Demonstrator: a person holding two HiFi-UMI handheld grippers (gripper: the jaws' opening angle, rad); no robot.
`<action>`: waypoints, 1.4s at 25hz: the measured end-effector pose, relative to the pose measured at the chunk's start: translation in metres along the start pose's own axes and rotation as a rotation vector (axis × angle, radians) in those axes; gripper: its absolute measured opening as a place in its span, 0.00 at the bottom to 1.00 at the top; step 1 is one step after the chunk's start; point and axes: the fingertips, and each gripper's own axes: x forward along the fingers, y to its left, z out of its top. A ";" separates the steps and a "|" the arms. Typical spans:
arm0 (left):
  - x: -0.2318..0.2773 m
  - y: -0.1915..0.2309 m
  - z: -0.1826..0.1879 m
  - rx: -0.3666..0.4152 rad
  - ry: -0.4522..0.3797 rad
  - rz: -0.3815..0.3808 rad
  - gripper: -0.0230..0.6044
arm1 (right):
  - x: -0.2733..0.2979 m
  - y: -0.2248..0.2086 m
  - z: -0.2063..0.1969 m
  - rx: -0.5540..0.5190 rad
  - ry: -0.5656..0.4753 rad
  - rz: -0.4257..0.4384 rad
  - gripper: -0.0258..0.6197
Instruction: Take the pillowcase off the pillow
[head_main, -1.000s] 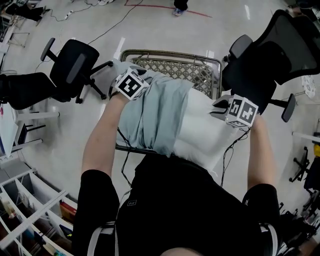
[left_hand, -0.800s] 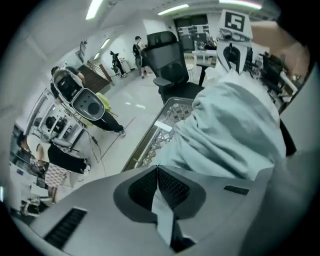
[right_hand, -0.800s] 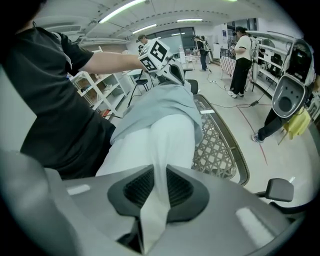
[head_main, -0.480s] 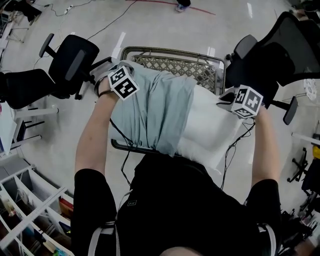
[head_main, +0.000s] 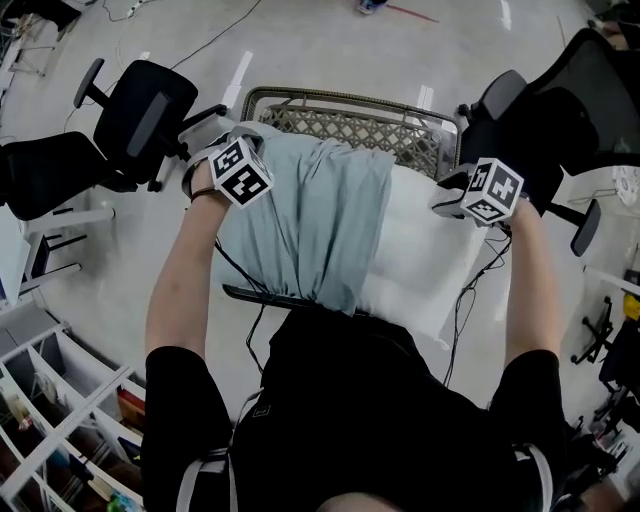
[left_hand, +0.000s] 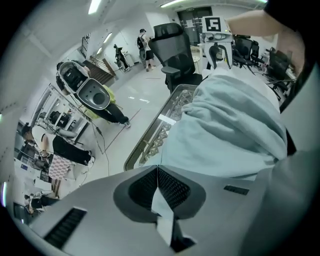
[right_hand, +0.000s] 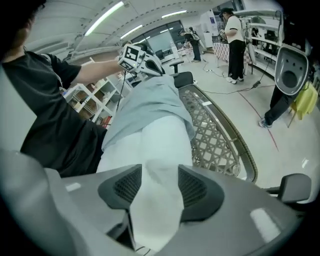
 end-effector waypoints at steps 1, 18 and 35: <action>0.003 -0.002 0.006 0.001 -0.012 -0.004 0.05 | 0.006 -0.006 0.005 -0.007 0.016 -0.014 0.41; 0.067 -0.070 0.090 0.050 -0.070 -0.206 0.10 | 0.099 -0.023 0.036 -0.072 0.139 0.130 0.28; -0.010 -0.043 0.061 -0.111 -0.185 -0.109 0.11 | 0.031 0.012 0.058 -0.175 0.017 0.093 0.18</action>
